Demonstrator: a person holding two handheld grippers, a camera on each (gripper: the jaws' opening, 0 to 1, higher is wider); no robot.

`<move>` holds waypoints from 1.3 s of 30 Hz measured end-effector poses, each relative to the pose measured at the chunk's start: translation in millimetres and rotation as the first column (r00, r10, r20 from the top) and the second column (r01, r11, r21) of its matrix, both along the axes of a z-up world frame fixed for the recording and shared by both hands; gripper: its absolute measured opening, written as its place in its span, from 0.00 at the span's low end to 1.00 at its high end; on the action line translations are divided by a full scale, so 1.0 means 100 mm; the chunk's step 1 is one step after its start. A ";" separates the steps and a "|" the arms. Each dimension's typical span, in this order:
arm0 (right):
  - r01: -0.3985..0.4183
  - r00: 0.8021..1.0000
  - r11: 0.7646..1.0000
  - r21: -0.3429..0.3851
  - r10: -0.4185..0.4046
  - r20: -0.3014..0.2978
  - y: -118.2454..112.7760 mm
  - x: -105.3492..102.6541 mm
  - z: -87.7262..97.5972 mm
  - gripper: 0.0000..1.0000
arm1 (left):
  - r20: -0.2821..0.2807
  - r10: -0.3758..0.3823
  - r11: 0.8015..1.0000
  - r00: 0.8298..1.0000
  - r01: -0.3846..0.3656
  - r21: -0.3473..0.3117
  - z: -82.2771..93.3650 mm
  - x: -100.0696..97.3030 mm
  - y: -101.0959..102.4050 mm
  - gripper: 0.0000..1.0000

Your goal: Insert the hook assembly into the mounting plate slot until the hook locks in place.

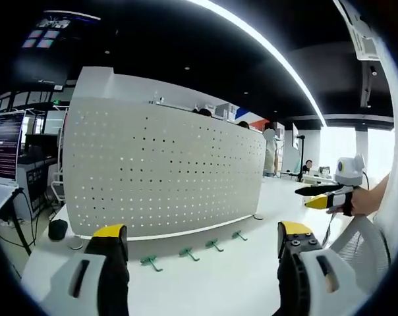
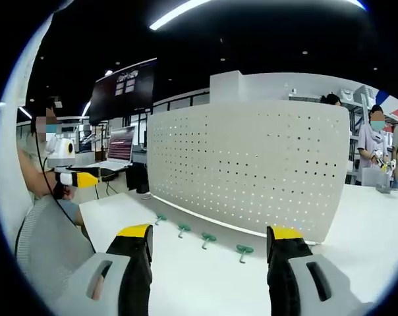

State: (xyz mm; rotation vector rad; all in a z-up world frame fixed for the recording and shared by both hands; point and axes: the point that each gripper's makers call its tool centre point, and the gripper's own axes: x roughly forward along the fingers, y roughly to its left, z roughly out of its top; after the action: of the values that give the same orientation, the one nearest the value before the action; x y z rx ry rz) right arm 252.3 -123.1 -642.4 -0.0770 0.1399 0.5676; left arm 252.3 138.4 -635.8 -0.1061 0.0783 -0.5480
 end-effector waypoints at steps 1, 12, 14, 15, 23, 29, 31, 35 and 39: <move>0.001 1.000 1.000 0.000 -0.001 -0.003 0.00 0.00 0.00 0.68 | 0.000 0.000 1.000 1.000 0.000 0.002 0.00 0.00 0.00 0.97; 0.006 1.000 1.000 0.003 -0.006 0.000 -0.01 0.01 0.01 0.69 | -0.010 0.002 1.000 1.000 -0.002 0.001 -0.01 0.01 0.00 0.97; 0.005 1.000 1.000 0.005 -0.005 0.000 -0.01 0.01 0.01 0.69 | -0.009 0.002 1.000 1.000 -0.002 0.000 -0.01 0.01 0.00 0.97; 0.005 1.000 1.000 0.005 -0.005 0.002 -0.01 0.01 0.01 0.69 | -0.009 0.002 1.000 1.000 -0.002 0.001 -0.01 0.01 0.00 0.96; 0.006 1.000 1.000 0.008 -0.006 -0.001 0.00 0.01 0.02 0.69 | -0.012 0.001 1.000 1.000 -0.001 0.004 -0.03 0.01 0.01 0.96; -0.002 1.000 1.000 0.002 0.002 -0.006 0.01 0.00 0.00 0.69 | -0.014 0.011 1.000 1.000 -0.011 -0.004 -0.03 0.02 0.04 0.96; -0.006 1.000 1.000 -0.001 0.006 -0.002 0.02 0.00 0.00 0.69 | -0.010 0.011 1.000 1.000 -0.011 -0.003 -0.02 0.02 0.03 0.96; 0.000 1.000 1.000 0.005 0.000 -0.003 0.00 0.00 0.00 0.69 | -0.010 0.016 1.000 1.000 -0.016 -0.006 -0.02 0.02 0.04 0.96; 0.003 1.000 1.000 0.006 -0.003 0.000 0.00 0.01 0.01 0.69 | -0.008 0.026 1.000 1.000 -0.026 -0.014 -0.01 0.03 0.07 0.96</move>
State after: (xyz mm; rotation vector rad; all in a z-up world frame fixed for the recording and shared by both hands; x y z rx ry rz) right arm 252.9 -122.8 -641.2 -0.0708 0.1386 0.5655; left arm 255.0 145.3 -637.1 -0.1223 0.0804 -0.5223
